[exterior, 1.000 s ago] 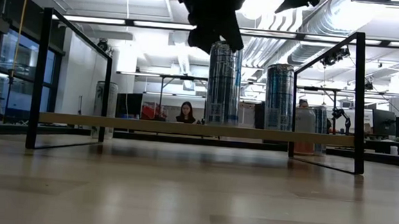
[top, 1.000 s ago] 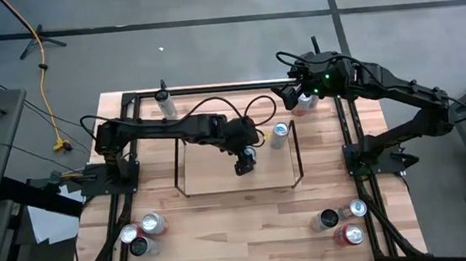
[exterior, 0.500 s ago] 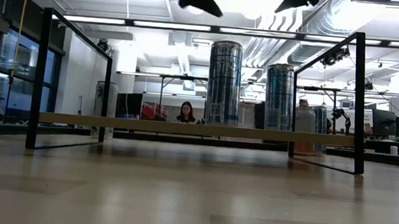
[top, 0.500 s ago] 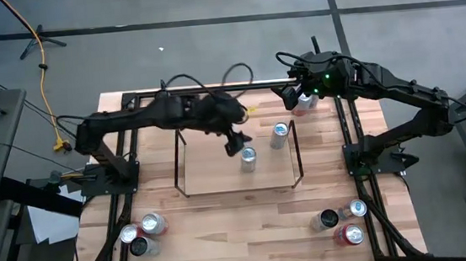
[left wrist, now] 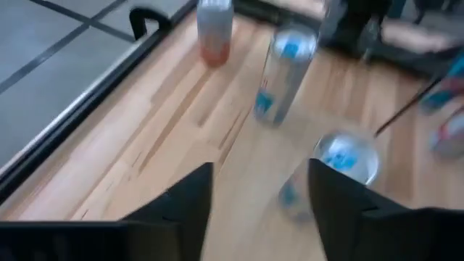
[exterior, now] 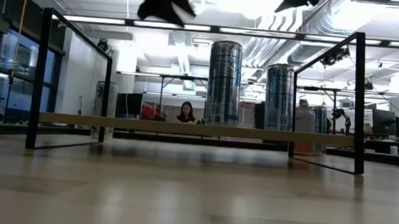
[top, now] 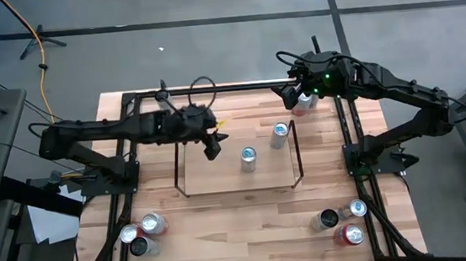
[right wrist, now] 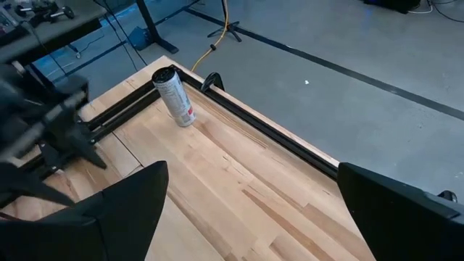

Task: Place canned beverage on shelf
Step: Put the blue soda can aligned with the other blue soda can on the shelf

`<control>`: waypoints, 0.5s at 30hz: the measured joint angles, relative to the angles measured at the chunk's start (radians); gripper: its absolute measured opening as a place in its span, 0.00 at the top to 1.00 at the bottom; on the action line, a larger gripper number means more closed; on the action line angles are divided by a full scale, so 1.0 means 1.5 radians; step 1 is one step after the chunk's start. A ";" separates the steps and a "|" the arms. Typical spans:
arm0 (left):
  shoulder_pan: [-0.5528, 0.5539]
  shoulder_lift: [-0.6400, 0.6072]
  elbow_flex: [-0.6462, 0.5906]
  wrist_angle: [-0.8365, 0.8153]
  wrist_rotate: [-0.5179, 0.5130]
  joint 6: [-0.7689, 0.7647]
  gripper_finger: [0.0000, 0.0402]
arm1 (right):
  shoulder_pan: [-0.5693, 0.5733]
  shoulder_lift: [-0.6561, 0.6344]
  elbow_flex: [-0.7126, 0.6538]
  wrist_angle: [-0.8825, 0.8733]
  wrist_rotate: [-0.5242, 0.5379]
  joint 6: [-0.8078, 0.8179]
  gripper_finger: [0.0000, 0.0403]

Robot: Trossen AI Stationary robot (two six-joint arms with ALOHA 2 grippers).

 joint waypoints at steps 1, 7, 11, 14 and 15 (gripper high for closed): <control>0.000 -0.002 -0.018 -0.001 0.009 0.015 0.66 | 0.000 0.000 0.000 0.000 0.000 0.000 0.04; -0.001 0.027 -0.079 0.021 0.078 0.096 0.97 | 0.000 0.000 0.000 0.000 -0.001 0.000 0.04; -0.015 0.081 -0.096 0.087 0.106 0.132 0.99 | 0.000 0.000 0.000 0.000 -0.001 -0.008 0.04; -0.031 0.125 -0.096 0.136 0.135 0.135 1.00 | 0.000 0.000 0.000 0.000 -0.001 -0.009 0.04; -0.037 0.137 -0.096 0.149 0.141 0.135 1.00 | 0.000 0.000 0.000 0.000 -0.001 -0.010 0.04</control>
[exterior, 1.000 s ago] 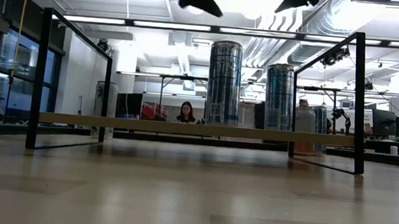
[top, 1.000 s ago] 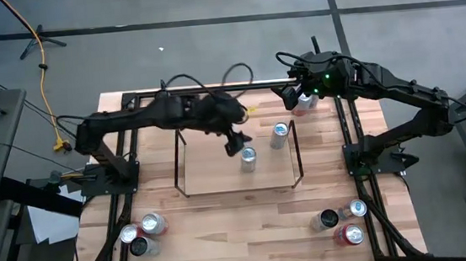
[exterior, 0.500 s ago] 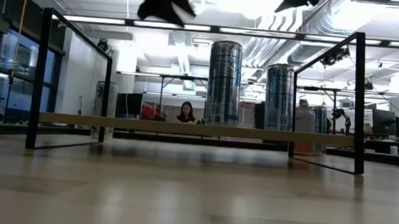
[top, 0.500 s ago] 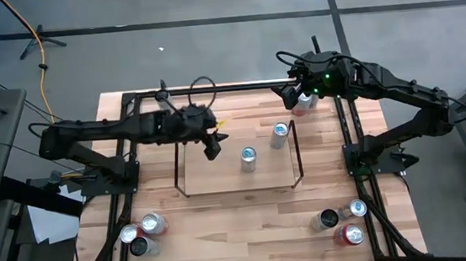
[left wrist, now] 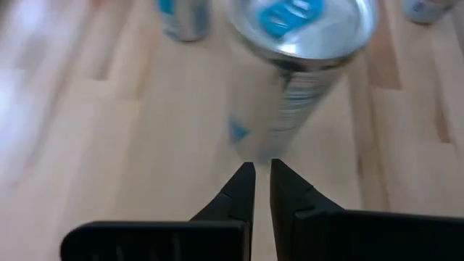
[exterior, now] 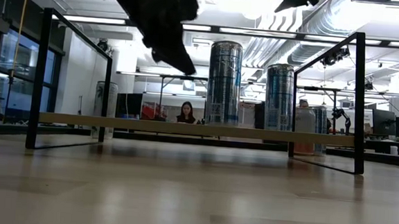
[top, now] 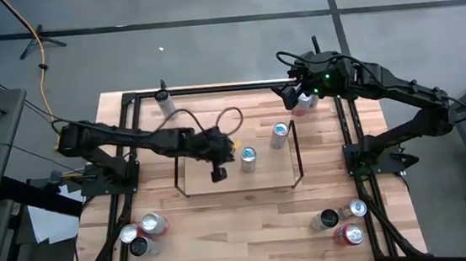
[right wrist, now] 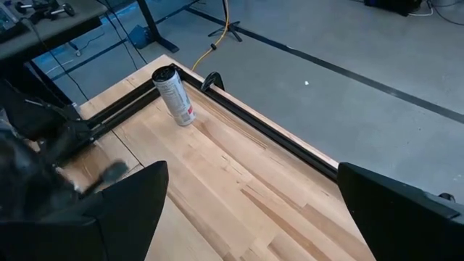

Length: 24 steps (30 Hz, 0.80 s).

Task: Place canned beverage on shelf
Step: Put the blue soda can aligned with the other blue soda can on the shelf

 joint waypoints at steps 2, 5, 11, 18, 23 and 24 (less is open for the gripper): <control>-0.012 0.018 0.000 0.025 0.001 0.000 1.00 | 0.000 0.000 0.000 0.000 0.000 0.000 0.04; -0.023 0.043 0.000 0.046 -0.023 -0.002 1.00 | 0.000 0.000 0.000 0.000 -0.001 0.005 0.04; -0.035 0.075 0.000 0.093 -0.091 -0.011 1.00 | 0.000 0.000 0.000 0.000 -0.002 0.011 0.04; -0.037 0.100 0.000 0.173 -0.090 -0.011 1.00 | 0.000 0.000 0.000 0.000 -0.002 0.016 0.04; -0.037 0.109 0.000 0.240 -0.094 -0.011 1.00 | 0.000 0.000 0.000 0.000 -0.002 0.016 0.04; -0.036 0.111 0.000 0.257 -0.095 -0.011 1.00 | 0.000 0.000 0.000 0.000 -0.002 0.016 0.04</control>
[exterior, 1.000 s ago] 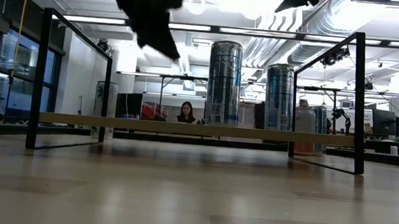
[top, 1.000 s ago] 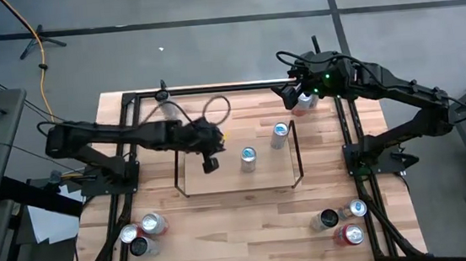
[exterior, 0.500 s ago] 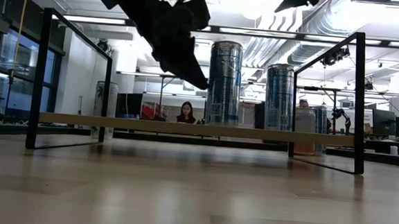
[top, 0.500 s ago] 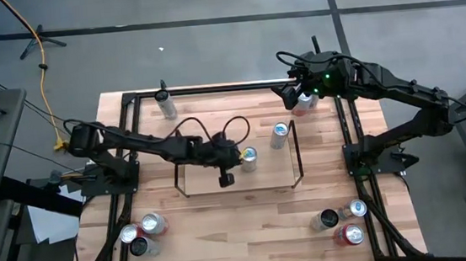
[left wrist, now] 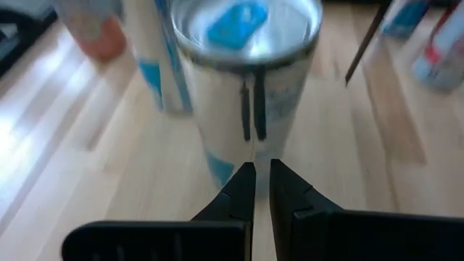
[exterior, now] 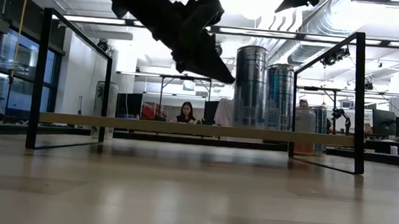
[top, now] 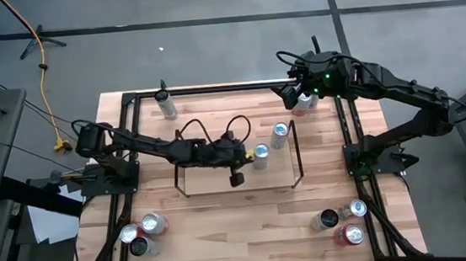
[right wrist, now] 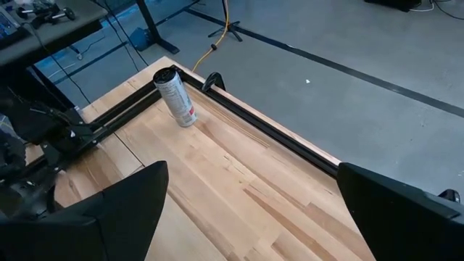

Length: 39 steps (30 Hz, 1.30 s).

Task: Place canned beverage on shelf
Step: Put the blue soda can aligned with the other blue soda can on the shelf

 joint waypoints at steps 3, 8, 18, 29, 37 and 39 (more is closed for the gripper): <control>0.001 0.013 0.000 0.028 0.000 0.000 1.00 | 0.000 0.000 0.000 0.000 0.000 0.000 0.04; 0.001 0.047 0.021 0.037 0.000 0.000 1.00 | 0.000 0.000 0.000 0.000 0.000 0.000 0.04; 0.002 0.112 0.093 0.040 0.000 0.006 1.00 | 0.000 0.000 0.000 -0.001 0.000 0.000 0.04; 0.012 0.126 0.115 0.052 0.003 0.006 1.00 | 0.000 0.000 0.000 0.000 0.000 -0.004 0.04; 0.014 0.126 0.115 0.059 0.021 -0.006 1.00 | 0.000 0.000 0.000 0.000 0.000 -0.005 0.04; 0.014 0.123 0.115 0.039 0.034 -0.006 1.00 | 0.000 0.000 0.000 0.000 0.000 -0.005 0.04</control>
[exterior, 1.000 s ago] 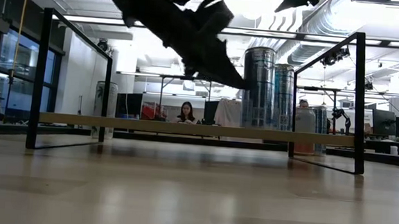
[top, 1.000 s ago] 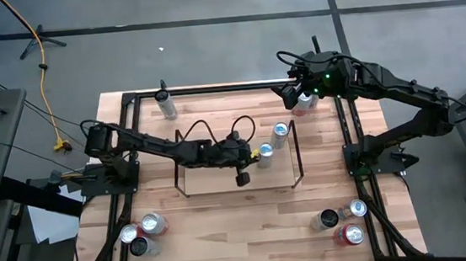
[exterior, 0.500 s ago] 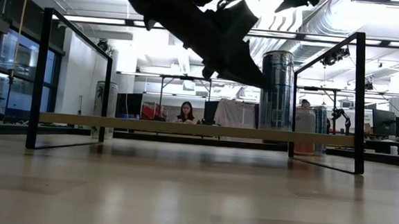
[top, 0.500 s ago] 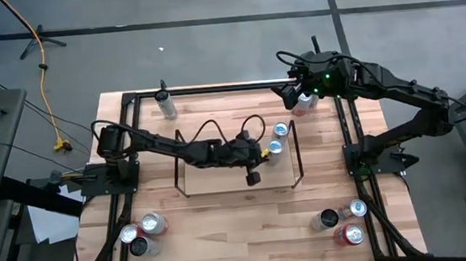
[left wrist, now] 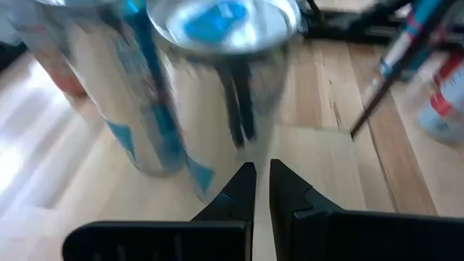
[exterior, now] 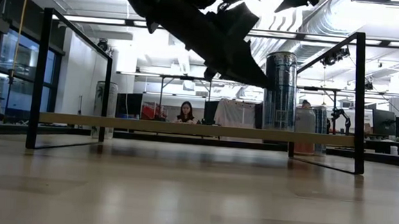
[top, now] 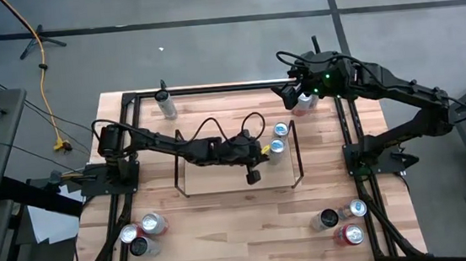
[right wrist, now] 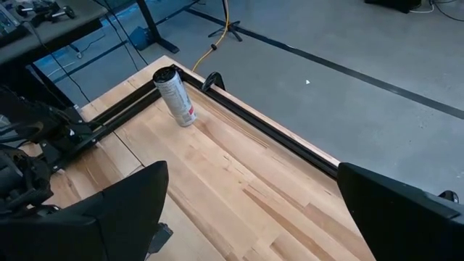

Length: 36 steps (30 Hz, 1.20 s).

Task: Place canned beverage on shelf
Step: Put the blue soda can aligned with the other blue soda can on the shelf

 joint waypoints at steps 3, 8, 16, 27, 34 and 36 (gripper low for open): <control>0.000 -0.024 0.000 -0.027 -0.009 0.022 1.00 | 0.000 0.000 0.000 0.000 0.000 0.000 0.04; 0.019 -0.036 0.000 -0.034 -0.035 0.069 1.00 | 0.000 0.000 0.000 0.000 -0.001 0.000 0.04; 0.037 -0.019 0.000 -0.015 -0.009 0.068 1.00 | 0.000 0.000 0.000 0.000 -0.005 0.000 0.04; 0.029 0.015 0.000 0.042 0.019 0.031 1.00 | 0.000 0.000 0.000 0.002 -0.005 0.000 0.04; 0.029 0.023 0.001 0.060 0.019 0.028 1.00 | 0.000 0.000 0.000 0.003 -0.005 0.000 0.04; 0.029 0.027 0.001 0.064 0.019 0.029 1.00 | 0.000 0.000 0.000 0.003 -0.005 0.000 0.04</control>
